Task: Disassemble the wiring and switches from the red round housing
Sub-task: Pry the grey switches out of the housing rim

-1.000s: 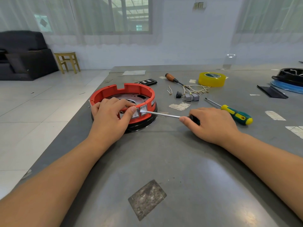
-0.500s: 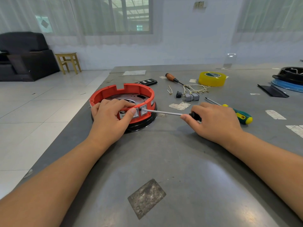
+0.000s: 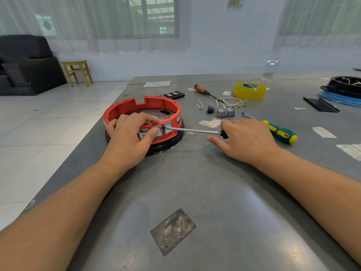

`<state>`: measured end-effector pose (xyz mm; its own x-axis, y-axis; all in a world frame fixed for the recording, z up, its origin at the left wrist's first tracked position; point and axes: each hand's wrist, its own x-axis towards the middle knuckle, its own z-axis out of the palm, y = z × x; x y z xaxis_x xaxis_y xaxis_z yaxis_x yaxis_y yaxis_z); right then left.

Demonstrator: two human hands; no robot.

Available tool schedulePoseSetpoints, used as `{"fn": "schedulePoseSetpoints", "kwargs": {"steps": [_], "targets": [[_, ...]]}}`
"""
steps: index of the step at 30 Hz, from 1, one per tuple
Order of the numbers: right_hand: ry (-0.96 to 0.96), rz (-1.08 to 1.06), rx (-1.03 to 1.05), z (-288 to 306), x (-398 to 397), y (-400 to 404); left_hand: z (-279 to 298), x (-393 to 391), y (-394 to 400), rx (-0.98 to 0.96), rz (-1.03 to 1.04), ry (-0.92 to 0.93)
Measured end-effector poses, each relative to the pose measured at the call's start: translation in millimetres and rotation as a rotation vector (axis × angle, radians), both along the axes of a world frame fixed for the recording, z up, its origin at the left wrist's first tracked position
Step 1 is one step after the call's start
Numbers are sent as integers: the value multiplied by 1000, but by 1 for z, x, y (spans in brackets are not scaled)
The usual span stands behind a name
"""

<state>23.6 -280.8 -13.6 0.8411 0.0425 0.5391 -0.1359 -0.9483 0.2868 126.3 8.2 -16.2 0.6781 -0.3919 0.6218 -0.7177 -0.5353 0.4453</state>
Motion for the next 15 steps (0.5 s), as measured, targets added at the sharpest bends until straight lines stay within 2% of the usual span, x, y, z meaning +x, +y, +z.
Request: {"fn": "schedulePoseSetpoints", "kwargs": {"steps": [7, 15], "targets": [[-9, -89, 34, -2, 28, 1, 3, 1, 3, -20, 12, 6], [-114, -67, 96, 2, 56, -1, 6, -2, 3, -32, -25, 38]]}}
